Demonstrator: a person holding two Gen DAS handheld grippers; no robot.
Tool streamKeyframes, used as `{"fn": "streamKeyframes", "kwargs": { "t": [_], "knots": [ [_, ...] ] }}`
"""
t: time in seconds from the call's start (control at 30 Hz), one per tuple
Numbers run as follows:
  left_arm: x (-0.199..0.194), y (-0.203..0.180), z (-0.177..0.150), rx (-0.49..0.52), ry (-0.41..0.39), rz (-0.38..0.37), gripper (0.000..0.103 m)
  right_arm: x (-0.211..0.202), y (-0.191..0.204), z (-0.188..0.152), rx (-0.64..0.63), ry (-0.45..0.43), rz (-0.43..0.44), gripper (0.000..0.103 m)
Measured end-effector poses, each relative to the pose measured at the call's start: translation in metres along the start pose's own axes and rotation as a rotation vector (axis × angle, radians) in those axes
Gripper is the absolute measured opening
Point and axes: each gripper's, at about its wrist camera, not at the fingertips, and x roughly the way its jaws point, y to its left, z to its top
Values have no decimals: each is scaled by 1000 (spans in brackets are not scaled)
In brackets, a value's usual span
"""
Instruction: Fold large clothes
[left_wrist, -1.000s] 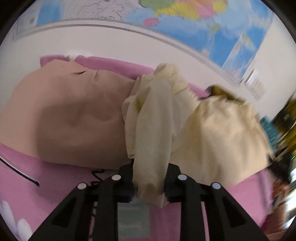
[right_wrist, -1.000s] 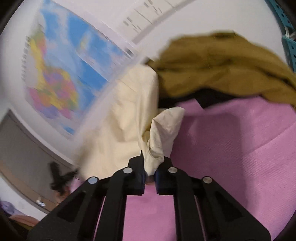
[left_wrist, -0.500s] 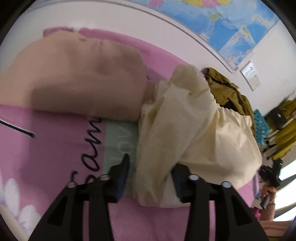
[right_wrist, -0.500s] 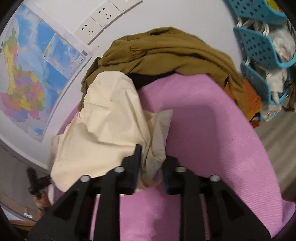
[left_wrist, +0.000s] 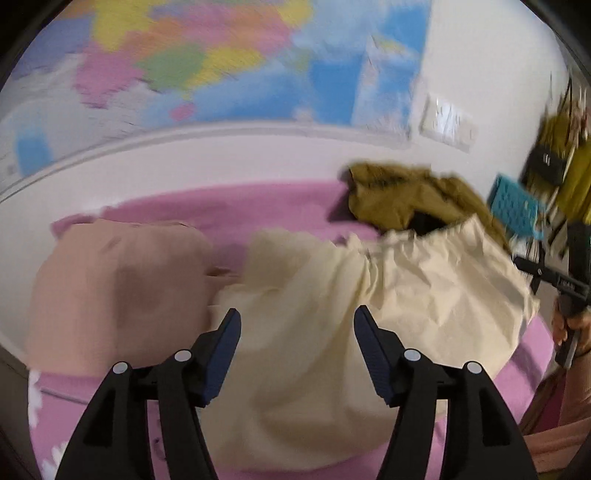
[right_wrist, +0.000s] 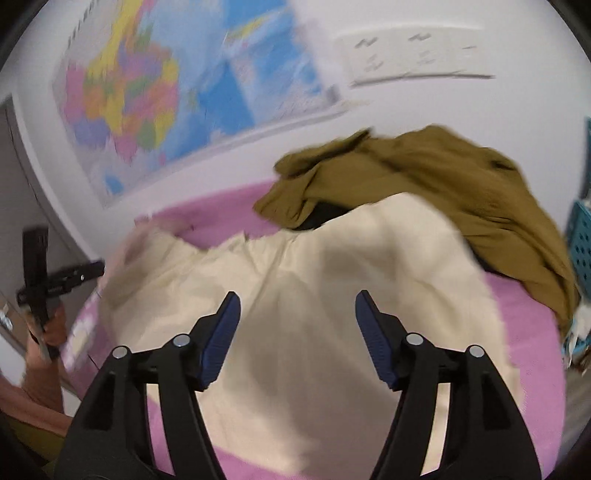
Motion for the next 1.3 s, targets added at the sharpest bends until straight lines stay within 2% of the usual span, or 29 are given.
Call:
{"fn": "streamKeyframes", "kwargs": {
  "t": [0.1,0.17,0.27,0.33,0.4,0.47,0.53,0.57,0.73,0.77,0.83,0.93,1.0,1.07,1.17,1.2,1.3],
  "knots": [
    [46,-13,7,37,110,41,61,35,16,5,-25,55,40,67],
    [66,-14,8,51,144,76,61,56,25,8,-50,91,31,67],
    [90,-7,14,33,180,109,47,78,30,8,-71,136,19,71],
    [101,2,21,-11,206,121,33,86,29,6,-67,153,15,68],
    [111,14,27,-73,220,108,29,94,27,6,-74,156,-8,49],
    [117,20,31,-110,230,103,26,98,25,7,-80,158,-21,15],
    [119,21,36,-122,220,102,24,96,19,11,-72,138,-20,3],
    [119,20,37,-121,217,104,24,93,18,13,-66,118,-20,2],
    [119,18,45,-136,182,107,21,64,21,35,-57,-57,-11,1],
    [121,18,47,-136,179,111,21,68,22,36,-62,-61,-25,1],
    [128,18,48,-122,183,143,22,95,15,33,-53,28,-49,1],
    [133,19,47,-106,174,134,25,126,-3,21,2,124,-51,5],
    [127,20,44,-102,148,114,26,123,-6,19,16,111,-30,6],
    [118,20,41,-87,130,95,32,114,-6,18,18,94,-23,19],
    [94,19,35,-59,70,79,40,86,-6,16,14,47,4,33],
    [88,18,33,-50,52,81,43,76,-7,14,15,31,11,34],
    [61,18,22,-20,-3,56,45,40,-21,6,33,-25,26,34]
  ]
}}
